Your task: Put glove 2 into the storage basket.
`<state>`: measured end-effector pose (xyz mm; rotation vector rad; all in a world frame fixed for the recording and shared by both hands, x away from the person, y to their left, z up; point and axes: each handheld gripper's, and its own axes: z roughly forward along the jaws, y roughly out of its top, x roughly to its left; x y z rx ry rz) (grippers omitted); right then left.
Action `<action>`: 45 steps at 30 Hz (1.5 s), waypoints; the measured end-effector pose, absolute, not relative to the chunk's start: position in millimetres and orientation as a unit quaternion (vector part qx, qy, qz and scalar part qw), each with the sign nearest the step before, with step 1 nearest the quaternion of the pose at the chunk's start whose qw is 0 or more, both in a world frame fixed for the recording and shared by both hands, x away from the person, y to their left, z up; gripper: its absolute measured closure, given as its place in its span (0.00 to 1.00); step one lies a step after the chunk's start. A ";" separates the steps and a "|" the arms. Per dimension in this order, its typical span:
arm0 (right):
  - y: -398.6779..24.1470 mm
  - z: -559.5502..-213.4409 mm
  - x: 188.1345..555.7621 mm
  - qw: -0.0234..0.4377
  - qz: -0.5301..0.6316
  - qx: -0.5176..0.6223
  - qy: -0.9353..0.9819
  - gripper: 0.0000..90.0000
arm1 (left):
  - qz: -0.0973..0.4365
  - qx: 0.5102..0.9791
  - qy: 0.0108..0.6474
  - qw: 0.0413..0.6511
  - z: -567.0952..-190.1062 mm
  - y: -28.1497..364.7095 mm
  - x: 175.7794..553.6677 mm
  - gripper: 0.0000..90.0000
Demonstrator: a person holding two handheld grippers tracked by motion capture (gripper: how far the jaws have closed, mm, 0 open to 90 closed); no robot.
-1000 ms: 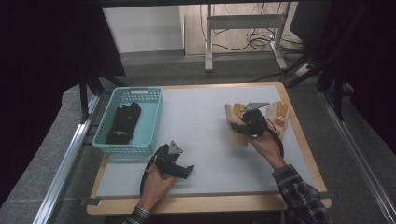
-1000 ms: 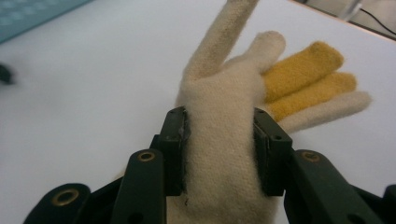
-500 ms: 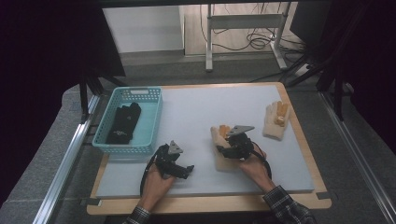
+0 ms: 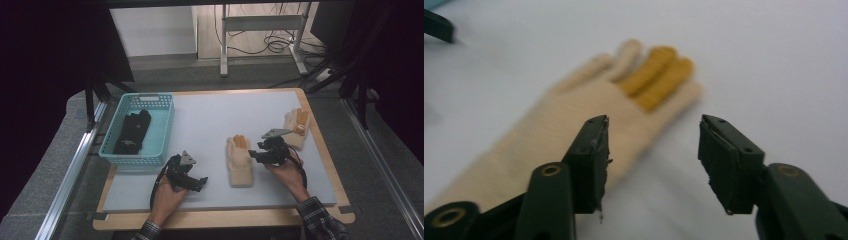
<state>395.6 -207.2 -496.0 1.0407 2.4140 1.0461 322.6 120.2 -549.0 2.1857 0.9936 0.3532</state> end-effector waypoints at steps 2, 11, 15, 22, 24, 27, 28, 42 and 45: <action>-220.2 -496.4 400.4 0.162 0.365 0.375 0.836 0.59 | 0.136 0.844 0.384 0.350 -549.0 120.2 322.6 0.00; -277.0 -489.1 423.5 0.193 0.361 0.432 0.803 0.65 | 0.136 0.844 0.384 0.350 -549.0 120.3 322.7 0.00; -307.0 -482.5 437.6 0.221 0.350 0.457 0.787 0.62 | 0.136 0.845 0.383 0.349 -548.9 120.5 322.8 0.00; -337.9 -482.6 460.0 0.245 0.327 0.484 0.774 0.52 | 0.135 0.845 0.383 0.349 -548.9 120.5 322.8 0.00; -344.3 -485.1 465.6 0.241 0.329 0.489 0.771 0.52 | 0.135 0.845 0.383 0.349 -548.9 120.5 322.9 0.00; -349.5 -490.1 472.6 0.240 0.325 0.488 0.774 0.51 | 0.135 0.845 0.383 0.349 -548.9 120.5 322.9 0.00; -350.3 -492.1 474.5 0.239 0.324 0.486 0.776 0.50 | 0.135 0.845 0.383 0.349 -548.9 120.5 322.9 0.00; -359.3 -500.5 470.7 0.244 0.321 0.492 0.771 0.59 | 0.135 0.845 0.383 0.349 -548.8 120.5 322.9 0.00; -369.7 -498.8 461.0 0.245 0.314 0.509 0.763 0.78 | 0.135 0.845 0.383 0.348 -548.9 120.5 322.9 0.00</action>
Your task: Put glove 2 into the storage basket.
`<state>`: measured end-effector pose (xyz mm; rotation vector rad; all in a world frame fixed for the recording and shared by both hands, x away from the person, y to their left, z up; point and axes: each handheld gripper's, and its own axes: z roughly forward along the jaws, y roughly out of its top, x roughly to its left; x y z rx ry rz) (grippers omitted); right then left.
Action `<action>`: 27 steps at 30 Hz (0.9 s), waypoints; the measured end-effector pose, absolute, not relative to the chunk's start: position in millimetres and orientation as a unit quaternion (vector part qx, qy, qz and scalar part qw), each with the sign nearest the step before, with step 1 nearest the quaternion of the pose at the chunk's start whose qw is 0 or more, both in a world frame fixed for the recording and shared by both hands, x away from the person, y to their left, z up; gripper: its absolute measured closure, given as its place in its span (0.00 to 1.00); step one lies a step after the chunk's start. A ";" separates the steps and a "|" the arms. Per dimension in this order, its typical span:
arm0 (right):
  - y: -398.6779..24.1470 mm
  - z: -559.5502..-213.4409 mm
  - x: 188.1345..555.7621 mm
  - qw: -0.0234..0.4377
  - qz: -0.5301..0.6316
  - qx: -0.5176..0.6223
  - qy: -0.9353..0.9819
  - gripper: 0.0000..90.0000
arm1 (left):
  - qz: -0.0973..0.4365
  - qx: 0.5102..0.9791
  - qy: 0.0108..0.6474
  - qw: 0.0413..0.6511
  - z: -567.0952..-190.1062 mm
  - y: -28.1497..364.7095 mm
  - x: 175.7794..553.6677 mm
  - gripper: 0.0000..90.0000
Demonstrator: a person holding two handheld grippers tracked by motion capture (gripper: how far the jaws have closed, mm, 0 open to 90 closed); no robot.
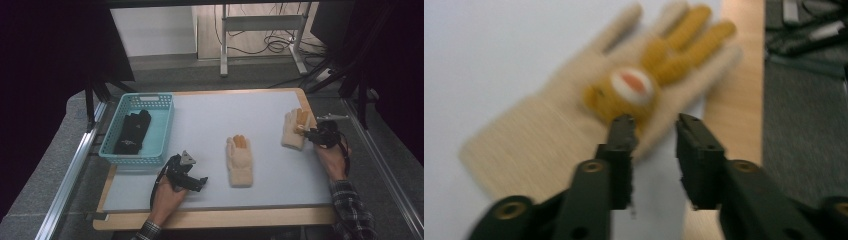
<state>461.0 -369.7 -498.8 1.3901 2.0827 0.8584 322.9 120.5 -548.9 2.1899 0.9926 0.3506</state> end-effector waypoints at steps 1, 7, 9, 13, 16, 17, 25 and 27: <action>-372.5 -500.2 458.7 0.241 0.309 0.516 0.762 0.83 | 0.135 0.845 0.383 0.349 -548.9 120.5 322.9 0.00; -369.5 -513.7 447.3 0.198 0.328 0.513 0.769 0.91 | 0.135 0.844 0.384 0.350 -549.0 120.3 322.9 0.00; -359.1 -513.7 444.8 0.196 0.327 0.501 0.777 0.91 | 0.135 0.844 0.384 0.350 -549.0 120.3 322.9 0.00; -345.8 -510.1 442.6 0.200 0.322 0.480 0.791 0.89 | 0.136 0.844 0.384 0.350 -549.0 120.3 322.8 0.00; -346.2 -501.6 444.2 0.211 0.330 0.483 0.783 0.84 | 0.136 0.844 0.384 0.350 -549.0 120.3 322.8 0.00; -348.6 -498.4 446.0 0.220 0.333 0.488 0.776 0.79 | 0.135 0.844 0.384 0.350 -549.1 120.3 322.9 0.00; -347.7 -495.7 474.7 0.236 0.347 0.490 0.764 0.44 | 0.135 0.845 0.383 0.349 -548.9 120.5 322.9 0.00; -342.8 -498.2 481.6 0.244 0.335 0.484 0.770 0.41 | 0.135 0.845 0.383 0.348 -548.9 120.6 322.9 0.00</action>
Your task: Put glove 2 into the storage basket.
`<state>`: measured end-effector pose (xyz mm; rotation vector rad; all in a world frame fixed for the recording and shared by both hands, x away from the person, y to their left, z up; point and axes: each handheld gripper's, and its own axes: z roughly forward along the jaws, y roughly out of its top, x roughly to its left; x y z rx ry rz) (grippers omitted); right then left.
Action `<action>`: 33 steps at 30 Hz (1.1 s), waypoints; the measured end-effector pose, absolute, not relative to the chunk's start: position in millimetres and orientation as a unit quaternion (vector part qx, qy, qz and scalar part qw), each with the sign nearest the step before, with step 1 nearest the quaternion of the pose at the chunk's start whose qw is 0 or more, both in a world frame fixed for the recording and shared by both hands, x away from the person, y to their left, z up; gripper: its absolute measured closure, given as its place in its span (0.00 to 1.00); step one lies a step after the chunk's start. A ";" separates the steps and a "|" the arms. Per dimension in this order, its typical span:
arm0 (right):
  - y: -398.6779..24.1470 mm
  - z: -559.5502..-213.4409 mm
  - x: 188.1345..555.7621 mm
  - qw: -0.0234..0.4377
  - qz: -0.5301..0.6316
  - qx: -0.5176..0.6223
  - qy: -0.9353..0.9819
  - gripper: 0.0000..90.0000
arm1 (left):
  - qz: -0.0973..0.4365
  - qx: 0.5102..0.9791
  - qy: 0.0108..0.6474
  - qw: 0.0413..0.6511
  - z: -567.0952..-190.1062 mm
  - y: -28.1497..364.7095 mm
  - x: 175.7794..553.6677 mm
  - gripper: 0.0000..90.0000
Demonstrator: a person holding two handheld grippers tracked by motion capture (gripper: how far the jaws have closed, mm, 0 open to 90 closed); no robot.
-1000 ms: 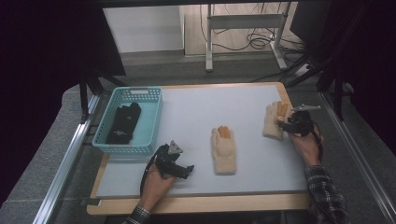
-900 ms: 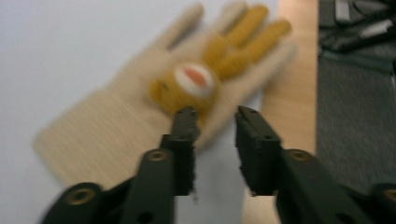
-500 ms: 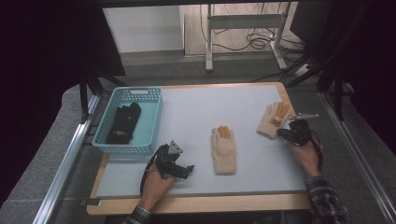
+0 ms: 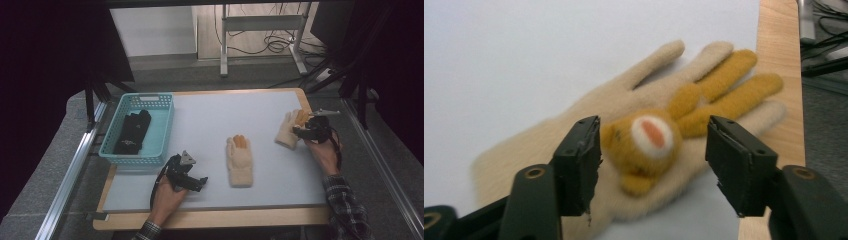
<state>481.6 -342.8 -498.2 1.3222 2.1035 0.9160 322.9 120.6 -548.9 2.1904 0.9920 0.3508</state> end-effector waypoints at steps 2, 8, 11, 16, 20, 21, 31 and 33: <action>-339.8 -501.9 488.3 0.243 0.329 0.482 0.775 0.40 | 0.135 0.845 0.383 0.348 -548.9 120.6 322.9 0.00; -334.0 -512.5 496.2 0.240 0.315 0.477 0.785 0.40 | 0.135 0.846 0.381 0.347 -548.7 120.9 323.0 0.00; -331.1 -515.0 494.6 0.241 0.313 0.479 0.784 0.55 | 0.135 0.846 0.381 0.347 -548.7 120.9 323.0 0.00; -330.2 -509.8 493.1 0.234 0.303 0.493 0.781 0.63 | 0.135 0.846 0.381 0.347 -548.7 120.9 323.0 0.00; -331.5 -502.2 487.7 0.233 0.320 0.491 0.776 0.63 | 0.135 0.845 0.382 0.348 -548.9 120.6 323.0 0.00; -331.4 -499.5 485.5 0.233 0.325 0.490 0.775 0.63 | 0.135 0.845 0.382 0.348 -548.9 120.6 323.0 0.00; -321.2 -468.4 457.9 0.227 0.365 0.452 0.781 0.63 | 0.135 0.845 0.383 0.348 -548.9 120.5 322.9 0.00; -315.9 -460.9 451.0 0.223 0.372 0.440 0.786 0.63 | 0.135 0.845 0.383 0.349 -548.9 120.5 322.9 0.00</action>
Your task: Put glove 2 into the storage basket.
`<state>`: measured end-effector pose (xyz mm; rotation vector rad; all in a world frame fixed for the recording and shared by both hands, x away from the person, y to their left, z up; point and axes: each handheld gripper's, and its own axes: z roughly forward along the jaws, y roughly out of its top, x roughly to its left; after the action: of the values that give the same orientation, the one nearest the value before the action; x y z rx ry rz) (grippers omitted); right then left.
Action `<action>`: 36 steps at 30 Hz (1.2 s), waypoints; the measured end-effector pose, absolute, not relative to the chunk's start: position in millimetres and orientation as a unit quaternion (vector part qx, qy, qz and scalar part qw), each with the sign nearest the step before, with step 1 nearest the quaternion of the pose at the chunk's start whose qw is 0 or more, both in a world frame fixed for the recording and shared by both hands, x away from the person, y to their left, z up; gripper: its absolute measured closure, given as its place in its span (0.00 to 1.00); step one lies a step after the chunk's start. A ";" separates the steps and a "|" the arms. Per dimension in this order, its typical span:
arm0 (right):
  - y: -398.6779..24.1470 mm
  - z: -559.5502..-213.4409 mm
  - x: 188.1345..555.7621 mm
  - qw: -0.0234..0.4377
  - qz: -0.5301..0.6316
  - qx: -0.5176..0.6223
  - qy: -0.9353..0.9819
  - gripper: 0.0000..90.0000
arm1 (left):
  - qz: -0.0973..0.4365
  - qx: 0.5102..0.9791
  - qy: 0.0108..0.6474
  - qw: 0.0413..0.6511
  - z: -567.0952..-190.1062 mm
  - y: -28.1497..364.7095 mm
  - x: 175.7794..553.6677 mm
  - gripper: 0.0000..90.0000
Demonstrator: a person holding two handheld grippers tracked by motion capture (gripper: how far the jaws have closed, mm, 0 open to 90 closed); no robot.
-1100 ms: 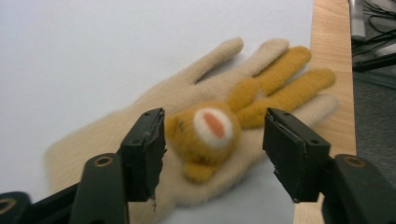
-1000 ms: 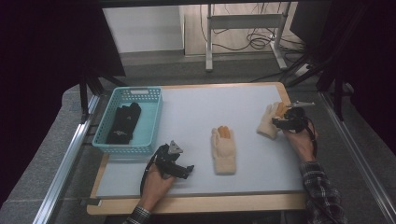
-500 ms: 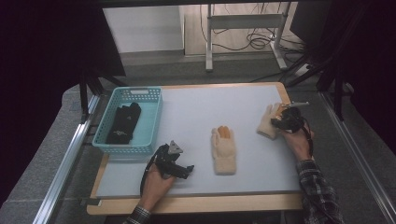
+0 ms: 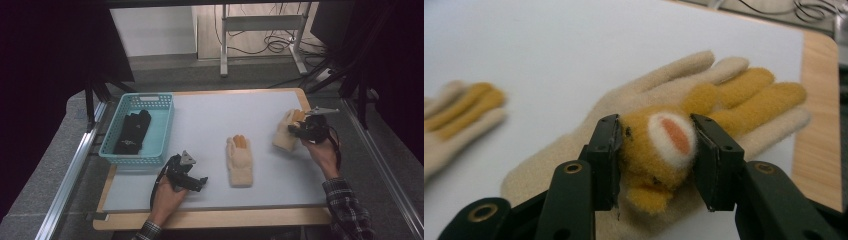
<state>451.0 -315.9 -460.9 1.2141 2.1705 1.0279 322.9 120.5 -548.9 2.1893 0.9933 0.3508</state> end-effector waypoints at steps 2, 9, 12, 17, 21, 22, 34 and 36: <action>-306.0 -450.7 438.7 0.217 0.385 0.414 0.795 0.63 | 0.135 0.845 0.383 0.349 -548.9 120.5 322.8 0.00; -277.0 -439.8 409.2 0.204 0.399 0.354 0.821 0.63 | 0.136 0.845 0.383 0.349 -548.9 120.4 322.8 0.00; -260.8 -436.9 395.7 0.193 0.407 0.327 0.831 0.63 | 0.137 0.844 0.383 0.350 -549.0 120.4 322.9 0.00; -233.8 -435.1 377.2 0.173 0.417 0.283 0.846 0.63 | 0.137 0.844 0.383 0.350 -549.0 120.4 322.9 0.00; -214.1 -438.4 366.2 0.154 0.419 0.253 0.858 0.63 | 0.137 0.844 0.383 0.350 -549.0 120.4 322.9 0.00; -209.6 -439.7 364.4 0.150 0.418 0.247 0.861 0.63 | 0.137 0.844 0.383 0.350 -549.0 120.4 322.9 0.00; -176.0 -471.4 369.2 0.124 0.389 0.212 0.888 0.63 | 0.137 0.843 0.384 0.350 -549.1 120.3 322.9 0.00; -174.6 -473.4 369.7 0.126 0.385 0.210 0.890 0.62 | 0.137 0.843 0.384 0.350 -549.1 120.3 322.9 0.00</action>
<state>369.7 -174.6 -473.4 0.6115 2.5916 1.1202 322.9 120.3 -549.1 2.1837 0.9942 0.3543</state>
